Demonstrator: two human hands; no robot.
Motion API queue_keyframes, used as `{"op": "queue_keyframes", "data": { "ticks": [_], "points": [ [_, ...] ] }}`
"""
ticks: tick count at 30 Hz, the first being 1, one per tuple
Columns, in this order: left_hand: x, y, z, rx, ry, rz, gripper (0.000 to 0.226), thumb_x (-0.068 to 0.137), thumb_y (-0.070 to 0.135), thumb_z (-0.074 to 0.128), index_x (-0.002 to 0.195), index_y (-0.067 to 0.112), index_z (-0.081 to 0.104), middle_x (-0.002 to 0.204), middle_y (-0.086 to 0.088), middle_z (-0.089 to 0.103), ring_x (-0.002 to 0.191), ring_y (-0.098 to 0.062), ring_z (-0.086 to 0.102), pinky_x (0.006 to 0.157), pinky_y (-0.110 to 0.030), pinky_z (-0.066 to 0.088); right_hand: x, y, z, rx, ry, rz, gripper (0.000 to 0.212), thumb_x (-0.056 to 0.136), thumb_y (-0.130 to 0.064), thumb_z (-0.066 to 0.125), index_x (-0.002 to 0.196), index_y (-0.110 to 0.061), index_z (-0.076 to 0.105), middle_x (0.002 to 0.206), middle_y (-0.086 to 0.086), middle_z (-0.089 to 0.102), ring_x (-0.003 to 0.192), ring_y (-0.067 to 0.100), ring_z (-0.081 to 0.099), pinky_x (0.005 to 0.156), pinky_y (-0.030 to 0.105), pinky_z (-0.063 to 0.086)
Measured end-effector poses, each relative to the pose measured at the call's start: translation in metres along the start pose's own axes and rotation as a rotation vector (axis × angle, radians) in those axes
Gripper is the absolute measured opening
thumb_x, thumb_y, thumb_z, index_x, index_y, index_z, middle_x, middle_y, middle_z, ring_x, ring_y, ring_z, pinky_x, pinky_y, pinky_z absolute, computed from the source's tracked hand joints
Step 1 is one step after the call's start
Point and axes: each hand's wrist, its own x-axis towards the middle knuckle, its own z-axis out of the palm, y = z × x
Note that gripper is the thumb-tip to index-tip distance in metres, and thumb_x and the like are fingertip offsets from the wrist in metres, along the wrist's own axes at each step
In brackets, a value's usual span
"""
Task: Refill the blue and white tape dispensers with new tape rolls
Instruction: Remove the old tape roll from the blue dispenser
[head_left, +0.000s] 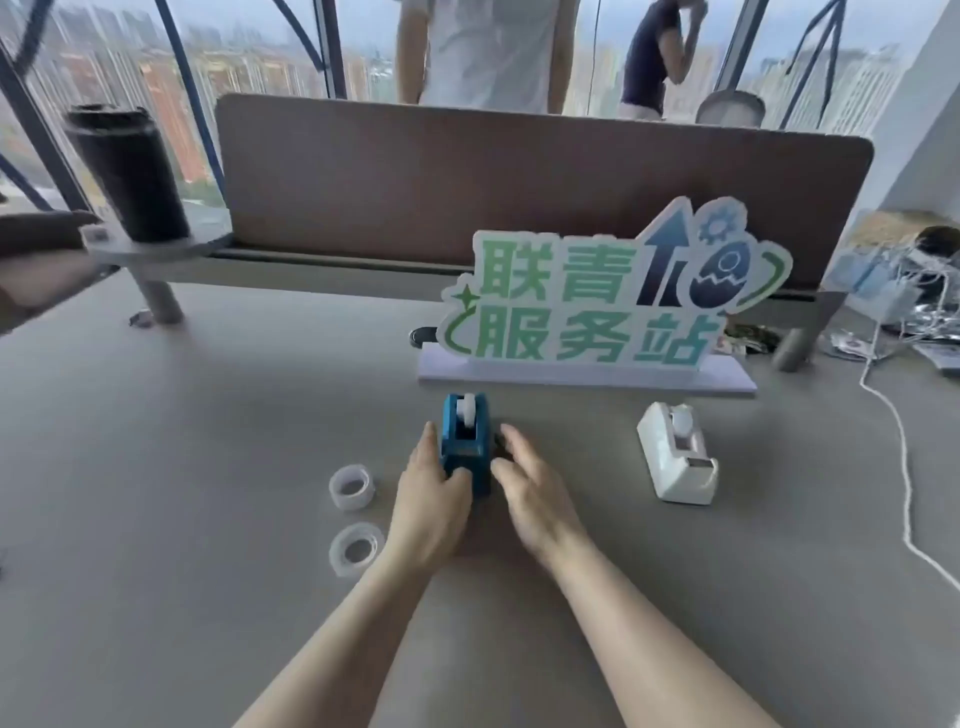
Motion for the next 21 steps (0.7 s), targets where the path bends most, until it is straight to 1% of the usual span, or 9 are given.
{"op": "queue_keyframes", "data": {
  "ticks": [2, 6, 9, 11, 14, 16, 17, 19, 21],
  "points": [
    [0.0, -0.005, 0.002, -0.077, -0.007, 0.032, 0.064, 0.081, 0.001, 0.042, 0.141, 0.024, 0.044, 0.13, 0.002, 0.061, 0.109, -0.016, 0.057, 0.088, -0.023, 0.041, 0.0, -0.002, 0.005, 0.008, 0.005, -0.016, 0.056, 0.088, -0.028, 0.043, 0.144, -0.023, 0.041, 0.149, -0.003, 0.044, 0.136, 0.01, 0.039, 0.109, 0.024, 0.029],
    [-0.004, -0.009, 0.0, -0.171, -0.039, 0.027, 0.063, 0.077, -0.004, 0.043, 0.132, 0.024, 0.056, 0.109, 0.009, 0.063, 0.102, -0.011, 0.057, 0.073, -0.007, 0.04, -0.007, -0.001, 0.011, 0.049, 0.012, 0.0, 0.065, 0.076, -0.032, 0.04, 0.14, -0.022, 0.047, 0.145, -0.004, 0.049, 0.133, 0.01, 0.043, 0.113, 0.031, 0.031],
    [-0.017, -0.017, -0.007, -0.207, -0.052, 0.027, 0.062, 0.069, 0.002, 0.044, 0.125, 0.024, 0.061, 0.109, 0.006, 0.069, 0.103, -0.014, 0.061, 0.088, -0.023, 0.046, -0.025, -0.004, 0.01, 0.089, 0.021, -0.012, 0.064, 0.075, -0.031, 0.041, 0.136, -0.019, 0.052, 0.139, -0.003, 0.055, 0.128, 0.011, 0.048, 0.109, 0.029, 0.035],
    [-0.031, -0.021, -0.013, -0.219, -0.059, 0.014, 0.064, 0.067, 0.004, 0.043, 0.125, 0.024, 0.061, 0.111, 0.007, 0.072, 0.103, -0.011, 0.063, 0.097, -0.03, 0.049, -0.04, -0.005, 0.006, 0.091, 0.033, -0.015, 0.063, 0.074, -0.029, 0.041, 0.134, -0.017, 0.055, 0.132, -0.004, 0.06, 0.124, 0.01, 0.051, 0.101, 0.023, 0.037],
    [-0.056, -0.026, -0.019, -0.226, -0.09, 0.037, 0.06, 0.073, -0.003, 0.042, 0.119, 0.03, 0.063, 0.095, 0.023, 0.072, 0.093, 0.009, 0.064, 0.094, -0.027, 0.05, -0.068, -0.004, 0.004, 0.083, 0.022, -0.028, 0.055, 0.073, -0.025, 0.043, 0.124, -0.023, 0.062, 0.116, -0.013, 0.066, 0.116, 0.006, 0.057, 0.093, 0.019, 0.039],
    [-0.073, -0.031, -0.022, -0.225, -0.108, 0.061, 0.059, 0.068, 0.004, 0.044, 0.117, 0.028, 0.066, 0.097, 0.018, 0.075, 0.096, 0.005, 0.067, 0.092, -0.028, 0.051, -0.087, 0.0, 0.004, 0.077, 0.019, -0.05, 0.044, 0.075, -0.02, 0.045, 0.111, -0.032, 0.067, 0.105, -0.021, 0.069, 0.108, -0.003, 0.06, 0.088, 0.013, 0.043],
    [-0.081, -0.034, -0.023, -0.227, -0.112, 0.069, 0.061, 0.066, 0.007, 0.045, 0.12, 0.027, 0.066, 0.1, 0.015, 0.076, 0.098, 0.002, 0.068, 0.092, -0.027, 0.051, -0.095, 0.002, 0.005, 0.077, 0.03, -0.066, 0.042, 0.076, -0.017, 0.046, 0.11, -0.031, 0.067, 0.104, -0.022, 0.069, 0.106, -0.007, 0.06, 0.087, 0.01, 0.043],
    [-0.097, -0.04, -0.025, -0.222, -0.114, 0.069, 0.064, 0.065, 0.011, 0.048, 0.127, 0.026, 0.062, 0.106, 0.013, 0.075, 0.102, 0.002, 0.068, 0.095, -0.027, 0.052, -0.112, 0.008, 0.006, 0.08, 0.059, -0.086, 0.045, 0.079, -0.014, 0.047, 0.119, -0.024, 0.064, 0.111, -0.019, 0.068, 0.106, -0.012, 0.058, 0.088, 0.008, 0.043],
    [-0.114, -0.044, -0.027, -0.206, -0.109, 0.079, 0.064, 0.067, 0.014, 0.051, 0.129, 0.027, 0.06, 0.108, 0.014, 0.075, 0.103, 0.003, 0.067, 0.099, -0.029, 0.051, -0.129, 0.009, 0.006, 0.078, 0.083, -0.111, 0.043, 0.082, -0.009, 0.049, 0.118, -0.026, 0.064, 0.11, -0.02, 0.067, 0.103, -0.014, 0.059, 0.089, 0.008, 0.044]
  ]
}}
